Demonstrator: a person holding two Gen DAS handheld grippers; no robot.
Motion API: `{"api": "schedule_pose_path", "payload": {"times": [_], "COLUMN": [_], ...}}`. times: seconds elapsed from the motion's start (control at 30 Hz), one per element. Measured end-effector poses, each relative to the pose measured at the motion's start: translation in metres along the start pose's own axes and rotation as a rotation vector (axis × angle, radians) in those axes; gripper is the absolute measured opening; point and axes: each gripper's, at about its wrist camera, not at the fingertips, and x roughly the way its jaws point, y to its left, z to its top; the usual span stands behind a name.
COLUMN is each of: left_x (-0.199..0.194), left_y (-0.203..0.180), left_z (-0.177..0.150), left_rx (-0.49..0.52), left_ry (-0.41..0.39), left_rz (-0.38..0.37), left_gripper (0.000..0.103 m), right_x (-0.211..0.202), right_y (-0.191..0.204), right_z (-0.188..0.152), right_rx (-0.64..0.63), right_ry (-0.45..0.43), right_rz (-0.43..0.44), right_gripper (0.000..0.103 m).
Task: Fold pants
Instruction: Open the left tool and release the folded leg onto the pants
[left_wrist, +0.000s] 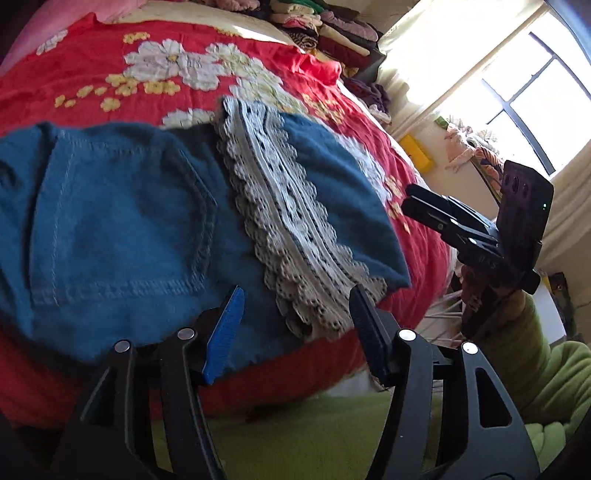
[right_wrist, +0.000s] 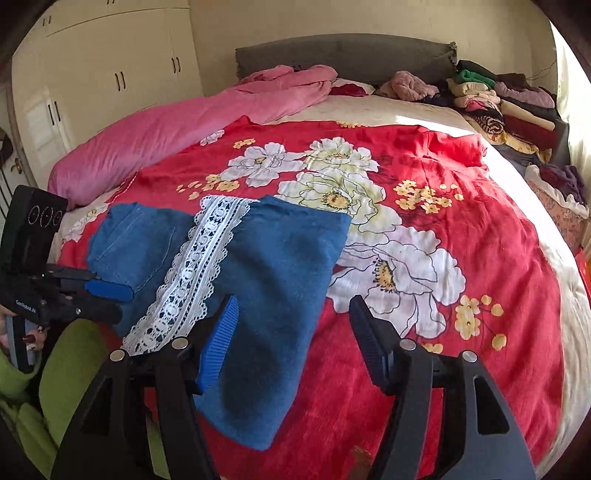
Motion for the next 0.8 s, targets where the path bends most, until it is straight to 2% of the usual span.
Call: {"api": "schedule_pose_path", "payload": {"times": [0.17, 0.3, 0.4, 0.47, 0.6, 0.67, 0.77, 0.8], "left_x": [0.024, 0.037, 0.038, 0.030, 0.006, 0.006, 0.013, 0.015], "left_y": [-0.001, -0.002, -0.003, -0.002, -0.010, -0.011, -0.003, -0.001], "left_z": [-0.004, 0.001, 0.001, 0.000, 0.004, 0.004, 0.001, 0.000], "left_rx": [-0.055, -0.099, -0.126, -0.136, -0.069, -0.044, -0.056, -0.048], "left_ry": [0.055, 0.048, 0.039, 0.023, -0.024, -0.019, 0.008, 0.015], "left_rz": [-0.009, -0.038, -0.070, -0.073, -0.023, 0.032, 0.055, 0.076], "left_gripper": [0.052, 0.052, 0.011, 0.010, 0.011, 0.014, 0.017, 0.022], "right_x": [-0.006, -0.008, -0.006, -0.009, -0.012, -0.006, 0.006, 0.011], "right_y": [0.015, 0.024, 0.023, 0.025, 0.037, 0.045, 0.055, 0.057], "right_z": [-0.008, -0.016, -0.019, -0.018, -0.015, -0.014, -0.016, -0.017], "right_rx": [-0.053, -0.103, -0.101, -0.101, -0.132, -0.149, -0.164, -0.168], "right_ry": [-0.010, -0.006, 0.002, -0.008, -0.022, -0.006, 0.037, 0.053], "right_rz": [0.028, 0.029, 0.032, 0.041, 0.075, 0.089, 0.102, 0.103], "right_gripper": [0.061, 0.061, 0.061, 0.061, 0.061, 0.061, 0.061, 0.061]}}
